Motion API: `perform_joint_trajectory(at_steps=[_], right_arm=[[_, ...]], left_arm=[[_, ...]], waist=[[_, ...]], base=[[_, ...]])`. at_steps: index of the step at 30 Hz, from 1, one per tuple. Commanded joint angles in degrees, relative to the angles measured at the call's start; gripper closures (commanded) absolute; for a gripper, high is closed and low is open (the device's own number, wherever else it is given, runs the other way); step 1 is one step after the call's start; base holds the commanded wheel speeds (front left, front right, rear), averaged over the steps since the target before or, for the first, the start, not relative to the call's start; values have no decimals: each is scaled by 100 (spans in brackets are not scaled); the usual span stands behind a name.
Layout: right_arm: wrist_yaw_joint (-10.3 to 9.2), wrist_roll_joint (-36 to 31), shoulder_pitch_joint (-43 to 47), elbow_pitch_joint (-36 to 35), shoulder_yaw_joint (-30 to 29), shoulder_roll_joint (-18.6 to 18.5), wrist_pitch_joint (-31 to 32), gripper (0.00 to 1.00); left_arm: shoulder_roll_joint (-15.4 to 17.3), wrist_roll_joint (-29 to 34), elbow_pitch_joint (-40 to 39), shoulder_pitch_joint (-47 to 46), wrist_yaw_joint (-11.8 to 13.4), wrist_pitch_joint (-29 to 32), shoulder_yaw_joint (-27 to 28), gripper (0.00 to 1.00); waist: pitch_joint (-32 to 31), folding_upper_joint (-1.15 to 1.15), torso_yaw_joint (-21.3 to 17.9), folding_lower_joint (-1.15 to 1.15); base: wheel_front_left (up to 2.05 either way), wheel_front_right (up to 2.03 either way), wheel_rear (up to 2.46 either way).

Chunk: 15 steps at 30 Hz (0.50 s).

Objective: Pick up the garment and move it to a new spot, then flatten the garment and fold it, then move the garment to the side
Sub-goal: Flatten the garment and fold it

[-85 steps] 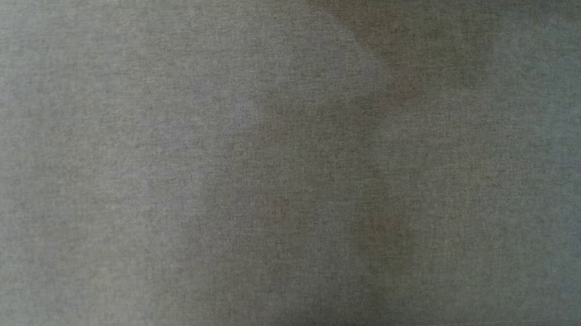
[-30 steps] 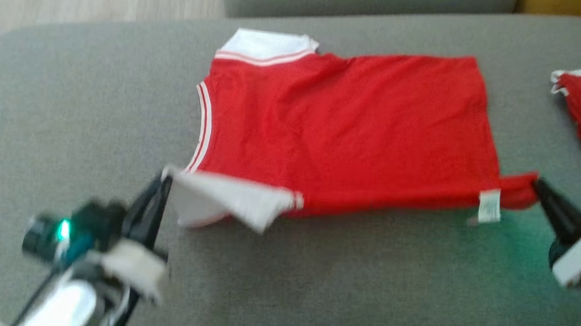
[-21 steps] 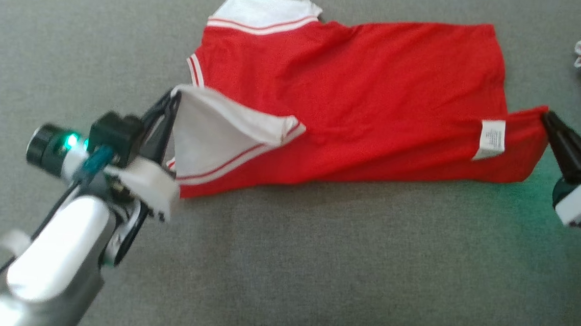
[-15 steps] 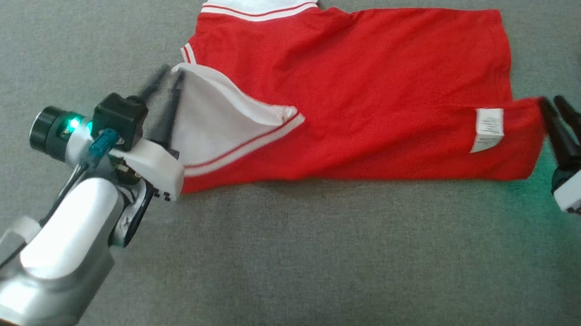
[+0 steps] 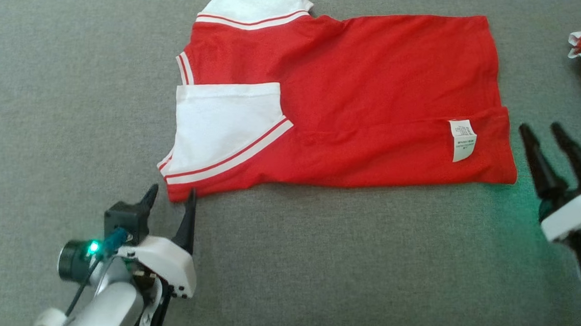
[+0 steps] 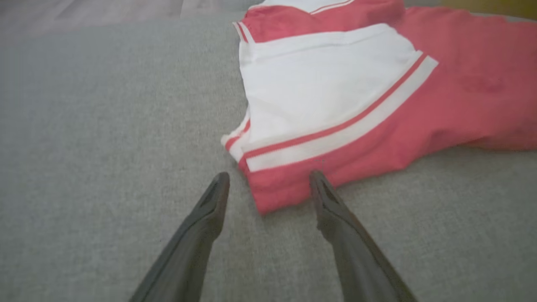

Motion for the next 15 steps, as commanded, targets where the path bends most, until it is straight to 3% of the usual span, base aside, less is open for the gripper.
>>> perform_joint_trajectory(at_steps=[1,4,9,10,11,13,14,15], right_arm=[[-4,-53,81,-120,-67,-134,-76,0],[-4,-145,228,-162,-194,-59,-77,0],[-4,-227,344,-185,-283,14,-77,0],[-4,-235,359,-180,-287,22,-77,0],[-4,-241,373,-171,-288,28,-77,0],[-4,-254,396,-138,-283,41,-77,0],[-4,-238,417,-88,-267,60,-77,0],[-4,-214,433,-18,-243,85,-76,0]], left_arm=[[69,-15,-158,-271,41,-18,273,0],[37,-40,-37,-231,100,-15,279,0],[-9,-133,393,-296,-4,135,219,0],[-27,-160,474,-309,-32,187,202,4],[-50,-191,540,-322,-52,221,194,11],[-74,-213,632,-358,-122,232,158,36],[-91,-234,669,-371,-174,241,135,59],[-102,-249,704,-386,-229,259,105,70]], waist=[[4,0,-8,0],[5,0,-34,0],[-16,0,-67,0],[-28,0,-69,0],[-43,0,-67,0],[-81,0,-50,0],[-106,0,-33,0],[-130,0,-13,0]], base=[[0,0,0],[0,0,0],[0,0,0],[0,0,0],[0,0,0],[0,0,0],[0,0,0],[0,0,0]])
